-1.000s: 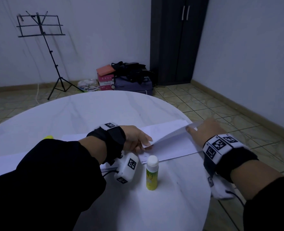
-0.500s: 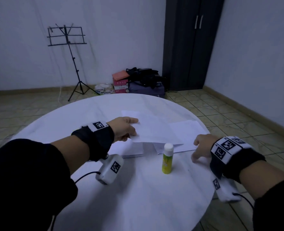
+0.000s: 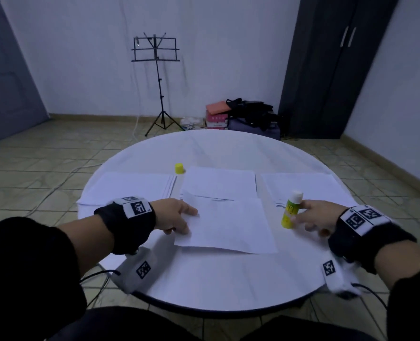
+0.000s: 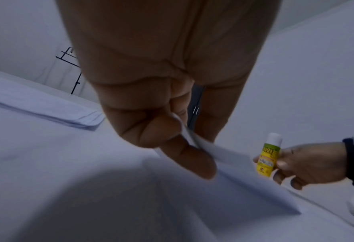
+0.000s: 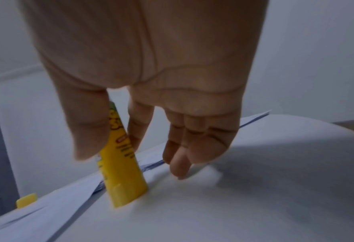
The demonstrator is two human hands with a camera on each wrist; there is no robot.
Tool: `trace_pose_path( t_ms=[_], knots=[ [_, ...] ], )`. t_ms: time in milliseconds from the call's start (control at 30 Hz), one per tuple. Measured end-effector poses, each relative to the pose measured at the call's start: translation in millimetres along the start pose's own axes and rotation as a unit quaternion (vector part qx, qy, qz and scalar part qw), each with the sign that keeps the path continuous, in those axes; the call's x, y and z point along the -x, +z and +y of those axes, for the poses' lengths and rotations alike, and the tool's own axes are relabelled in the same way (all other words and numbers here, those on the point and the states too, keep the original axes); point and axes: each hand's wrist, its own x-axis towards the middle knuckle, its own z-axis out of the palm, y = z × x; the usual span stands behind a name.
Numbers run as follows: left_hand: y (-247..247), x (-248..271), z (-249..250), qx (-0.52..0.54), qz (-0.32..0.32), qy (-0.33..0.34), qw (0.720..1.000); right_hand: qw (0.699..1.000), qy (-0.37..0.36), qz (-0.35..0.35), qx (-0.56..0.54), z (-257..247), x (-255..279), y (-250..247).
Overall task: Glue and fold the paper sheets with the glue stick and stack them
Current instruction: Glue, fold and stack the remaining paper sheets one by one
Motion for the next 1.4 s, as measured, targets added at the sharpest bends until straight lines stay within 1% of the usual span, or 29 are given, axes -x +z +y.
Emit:
trace_pose_path(
  t_ms=[67,100,167,233,300,367,433,500,533,600,700,767,833,933,1067,1167,1300,1400],
  knots=[
    [4,6,-2,-0.084,-0.002,0.003,0.996,1.0,-0.002,0.02,0.01,-3,2,5],
    [7,7,-4,-0.134,0.009,0.004,0.991,1.0,-0.004,0.029,0.009,-6,3,8],
    [11,9,-10,-0.227,0.04,0.0,0.973,0.998,-0.02,0.049,0.029,-17,11,14],
    [14,10,-15,-0.302,0.056,-0.01,0.952,0.995,-0.046,0.072,0.057,-33,20,21],
    [13,14,-16,-0.358,0.05,-0.005,0.933,0.991,-0.077,0.088,0.059,-52,29,27],
    [13,17,-16,-0.384,0.03,0.016,0.923,0.989,-0.112,0.092,0.04,-73,35,34],
    [13,18,-16,-0.392,0.008,0.037,0.919,0.985,-0.146,0.094,0.002,-94,37,44],
    [13,18,-17,-0.387,0.0,0.047,0.921,0.979,-0.173,0.097,-0.053,-116,39,58],
    [14,17,-17,-0.386,0.0,0.051,0.921,0.977,-0.178,0.094,-0.073,-126,37,66],
    [15,18,-15,-0.389,0.004,0.058,0.919,0.977,-0.181,0.085,-0.075,-145,33,83],
    [21,18,-14,-0.389,0.027,0.066,0.918,0.978,-0.189,0.086,-0.034,-170,21,108],
    [25,18,-13,-0.385,0.046,0.069,0.919,0.974,-0.2,0.098,0.025,-184,12,122],
    [27,19,-13,-0.384,0.049,0.066,0.92,0.97,-0.199,0.11,0.082,-194,4,134],
    [24,20,-13,-0.38,0.036,0.066,0.922,0.968,-0.191,0.11,0.123,-204,-4,147],
    [19,18,-15,-0.392,0.012,0.065,0.918,0.963,-0.186,0.101,0.166,-208,-9,151],
    [16,16,-14,-0.393,0.0,0.067,0.917,0.959,-0.176,0.105,0.194,-203,-10,142],
    [10,13,-14,-0.378,-0.028,0.058,0.924,0.958,-0.146,0.118,0.216,-179,-7,115],
    [7,12,-14,-0.38,-0.044,0.058,0.922,0.96,-0.111,0.135,0.22,-152,-3,91]
  ],
)
